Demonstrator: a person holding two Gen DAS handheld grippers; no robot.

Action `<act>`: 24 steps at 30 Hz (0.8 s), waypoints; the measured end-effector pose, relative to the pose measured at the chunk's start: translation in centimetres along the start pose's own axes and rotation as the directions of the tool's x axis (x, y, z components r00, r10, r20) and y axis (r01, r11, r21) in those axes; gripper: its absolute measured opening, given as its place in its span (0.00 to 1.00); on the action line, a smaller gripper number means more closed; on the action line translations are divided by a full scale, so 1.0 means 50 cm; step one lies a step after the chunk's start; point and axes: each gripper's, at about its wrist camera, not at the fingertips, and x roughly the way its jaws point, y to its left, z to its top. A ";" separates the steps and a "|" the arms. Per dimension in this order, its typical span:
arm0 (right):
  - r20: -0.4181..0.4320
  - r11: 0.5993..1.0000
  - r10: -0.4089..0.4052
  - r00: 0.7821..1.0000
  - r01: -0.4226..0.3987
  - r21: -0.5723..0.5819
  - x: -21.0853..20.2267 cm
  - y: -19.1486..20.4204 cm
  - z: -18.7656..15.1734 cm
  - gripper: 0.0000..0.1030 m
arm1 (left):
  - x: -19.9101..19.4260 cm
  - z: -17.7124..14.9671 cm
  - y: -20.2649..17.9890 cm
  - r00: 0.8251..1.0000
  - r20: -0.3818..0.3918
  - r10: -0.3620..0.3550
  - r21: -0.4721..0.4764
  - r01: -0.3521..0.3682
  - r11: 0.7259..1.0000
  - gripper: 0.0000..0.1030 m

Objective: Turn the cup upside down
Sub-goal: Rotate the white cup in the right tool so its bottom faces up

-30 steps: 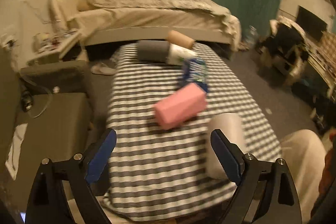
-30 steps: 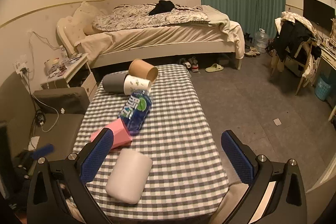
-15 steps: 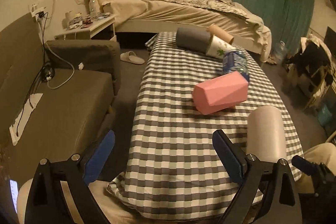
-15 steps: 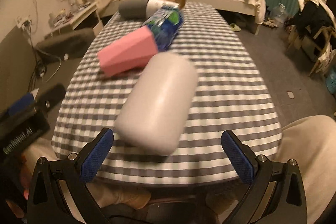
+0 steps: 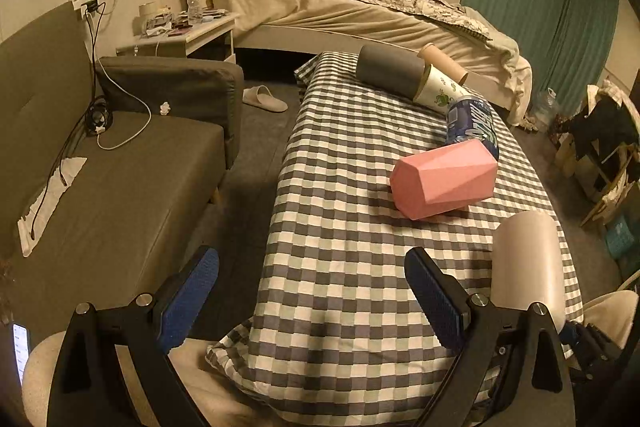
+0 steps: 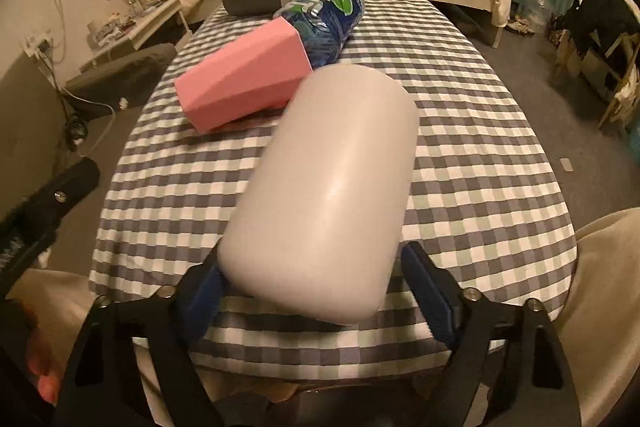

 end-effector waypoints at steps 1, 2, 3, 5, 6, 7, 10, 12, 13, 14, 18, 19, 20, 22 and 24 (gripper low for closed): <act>0.001 1.000 -0.003 1.000 0.003 -0.013 -0.004 0.003 0.001 0.73 | 0.000 0.000 0.000 1.000 -0.001 0.000 0.001 0.000 1.000 0.94; 0.006 1.000 -0.004 1.000 0.004 -0.030 -0.011 0.005 0.002 0.73 | 0.001 0.000 -0.001 1.000 -0.003 0.000 0.002 0.000 1.000 0.94; 0.012 0.999 0.002 1.000 -0.001 -0.037 -0.018 0.005 0.002 0.73 | 0.001 0.000 -0.001 1.000 -0.004 -0.002 0.001 0.002 1.000 0.94; 0.023 0.999 0.012 1.000 -0.011 -0.043 -0.036 0.002 0.004 0.73 | 0.002 0.000 -0.002 1.000 -0.005 -0.001 0.001 0.001 1.000 0.94; 0.029 0.999 0.014 0.999 -0.013 -0.045 -0.044 0.000 0.005 0.73 | 0.002 0.000 -0.002 1.000 -0.005 -0.002 0.002 0.002 1.000 0.94; 0.035 0.999 0.016 0.999 -0.014 -0.048 -0.052 -0.003 0.007 0.73 | 0.002 0.000 -0.002 1.000 -0.006 -0.002 0.004 0.002 1.000 0.94; 0.063 0.998 0.015 0.998 -0.011 -0.057 -0.073 -0.009 0.013 0.73 | 0.001 -0.001 -0.004 1.000 -0.006 -0.002 0.007 0.002 1.000 0.94; 0.081 0.998 0.014 0.997 -0.010 -0.058 -0.085 -0.011 0.020 0.72 | 0.001 -0.001 -0.004 1.000 -0.007 -0.001 0.007 0.001 1.000 0.94; 0.088 0.998 0.016 0.996 -0.011 -0.056 -0.090 -0.013 0.024 0.72 | 0.001 -0.001 -0.004 1.000 -0.007 -0.001 0.007 0.001 1.000 0.94; 0.091 0.999 0.019 0.996 -0.015 -0.052 -0.092 -0.016 0.027 0.72 | 0.001 -0.002 -0.004 1.000 -0.008 -0.001 0.007 0.001 1.000 0.94; 0.095 0.999 0.031 0.995 -0.028 -0.041 -0.093 -0.026 0.036 0.71 | 0.002 -0.004 -0.004 1.000 -0.012 0.003 0.008 -0.003 1.000 0.94; 0.096 0.999 0.034 0.995 -0.030 -0.042 -0.094 -0.028 0.036 0.71 | 0.002 -0.005 -0.004 1.000 -0.012 0.003 0.008 -0.003 1.000 0.94; 0.096 0.999 0.035 0.995 -0.032 -0.043 -0.094 -0.029 0.037 0.71 | 0.003 -0.005 -0.004 1.000 -0.013 0.003 0.008 -0.003 1.000 0.94; 0.098 0.998 0.039 0.994 -0.035 -0.044 -0.093 -0.030 0.038 0.71 | 0.004 -0.005 -0.004 1.000 -0.016 0.005 0.010 -0.005 1.000 0.94; 0.100 0.998 0.048 0.994 -0.045 -0.038 -0.089 -0.035 0.047 0.71 | 0.005 -0.005 -0.006 1.000 -0.017 0.006 0.015 -0.006 1.000 0.94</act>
